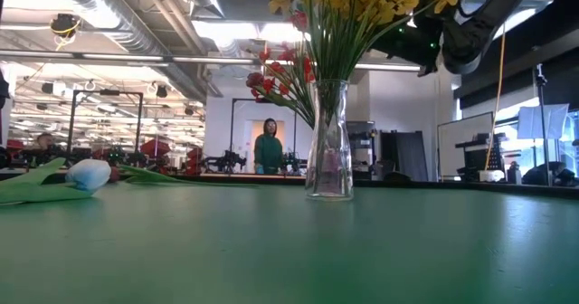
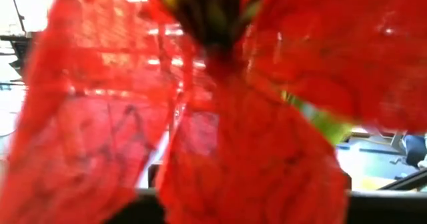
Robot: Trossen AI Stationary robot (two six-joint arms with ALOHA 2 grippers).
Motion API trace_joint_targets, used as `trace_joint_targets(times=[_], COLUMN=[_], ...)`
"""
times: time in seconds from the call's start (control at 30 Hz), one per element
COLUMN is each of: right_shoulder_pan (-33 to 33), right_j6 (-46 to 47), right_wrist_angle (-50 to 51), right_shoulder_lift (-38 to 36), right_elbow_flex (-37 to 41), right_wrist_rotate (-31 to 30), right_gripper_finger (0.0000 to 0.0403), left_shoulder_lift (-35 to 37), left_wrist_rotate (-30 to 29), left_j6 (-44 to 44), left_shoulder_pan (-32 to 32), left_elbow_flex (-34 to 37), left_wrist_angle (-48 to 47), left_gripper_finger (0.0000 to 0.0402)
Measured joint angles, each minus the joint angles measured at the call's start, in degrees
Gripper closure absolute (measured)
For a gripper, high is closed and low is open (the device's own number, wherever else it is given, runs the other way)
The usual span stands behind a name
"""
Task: Sort flowers into vase by color
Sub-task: Put the red flowers into the violet vase
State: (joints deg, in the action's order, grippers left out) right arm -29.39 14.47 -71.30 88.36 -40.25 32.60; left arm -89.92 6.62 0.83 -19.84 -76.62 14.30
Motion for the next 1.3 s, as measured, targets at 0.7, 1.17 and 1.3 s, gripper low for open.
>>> trace_joint_targets(times=[0.7, 1.17, 1.3], right_shoulder_pan=[0.0, 5.4, 4.9], right_j6=[-3.0, -11.7, -11.7], right_wrist_angle=[16.4, 34.7, 35.9], right_shoulder_lift=[-6.5, -6.5, -6.5], right_elbow_flex=[-2.4, -10.4, -10.4], right_wrist_rotate=[-1.5, -3.7, -3.7], right_gripper_finger=[0.0292, 0.0292, 0.0292], left_shoulder_lift=[0.2, 0.0, 0.0], left_wrist_rotate=[-0.1, -1.3, -1.8], left_j6=[0.5, 0.4, 0.1], left_shoulder_pan=[0.4, 1.6, 1.5], left_elbow_flex=[0.0, 0.0, 0.0], left_wrist_angle=[-3.2, -6.9, -8.9], left_gripper_finger=[0.0401, 0.0401, 0.0401])
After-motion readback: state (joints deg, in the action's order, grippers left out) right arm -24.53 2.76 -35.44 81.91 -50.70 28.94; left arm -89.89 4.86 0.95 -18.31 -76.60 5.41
